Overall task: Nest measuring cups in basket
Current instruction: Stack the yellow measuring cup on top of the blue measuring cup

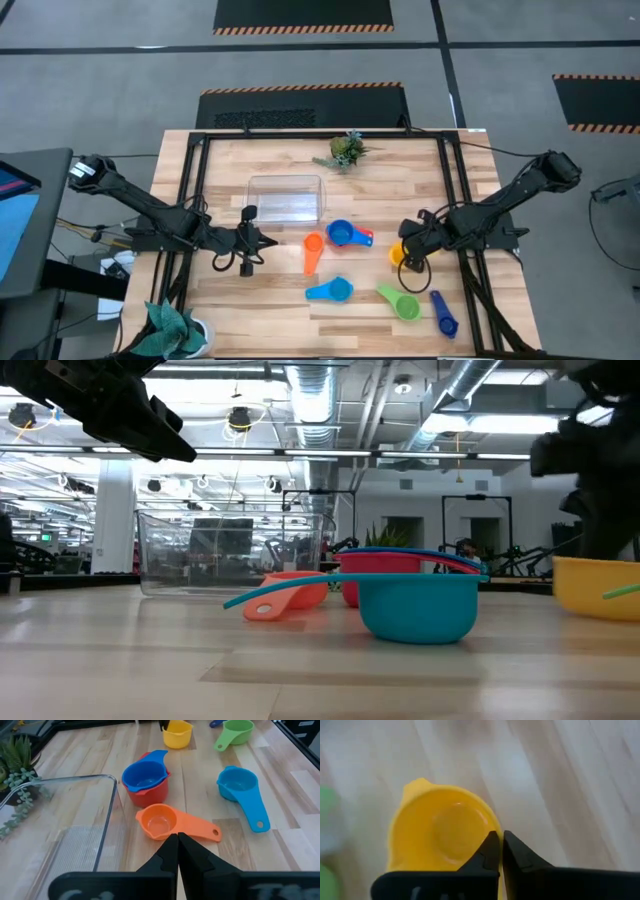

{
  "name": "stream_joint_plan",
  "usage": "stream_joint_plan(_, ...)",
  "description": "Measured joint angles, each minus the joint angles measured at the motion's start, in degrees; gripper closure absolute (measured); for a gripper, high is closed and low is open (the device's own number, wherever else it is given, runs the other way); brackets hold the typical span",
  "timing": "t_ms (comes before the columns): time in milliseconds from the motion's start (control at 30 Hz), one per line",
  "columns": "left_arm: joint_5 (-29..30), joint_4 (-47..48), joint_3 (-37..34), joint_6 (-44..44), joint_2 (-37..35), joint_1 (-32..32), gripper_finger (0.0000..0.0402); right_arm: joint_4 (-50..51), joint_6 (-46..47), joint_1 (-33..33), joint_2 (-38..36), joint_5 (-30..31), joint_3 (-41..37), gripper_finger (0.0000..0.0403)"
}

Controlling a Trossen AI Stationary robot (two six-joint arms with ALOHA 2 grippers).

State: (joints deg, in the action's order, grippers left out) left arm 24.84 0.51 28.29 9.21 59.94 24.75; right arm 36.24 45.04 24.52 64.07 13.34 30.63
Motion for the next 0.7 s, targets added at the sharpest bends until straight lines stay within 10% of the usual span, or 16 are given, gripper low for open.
stream_joint_plan(467,0.0,0.0,0.0,-2.6,0.0,0.0,0.0401,-9.9,-16.0,-6.2,0.0,10.4,12.9,0.0397)
stream_joint_plan(700,0.0,0.0,0.0,-3.0,0.0,0.0,0.0401,-19.3,-16.4,-15.2,2.0,0.1,13.4,0.0398)
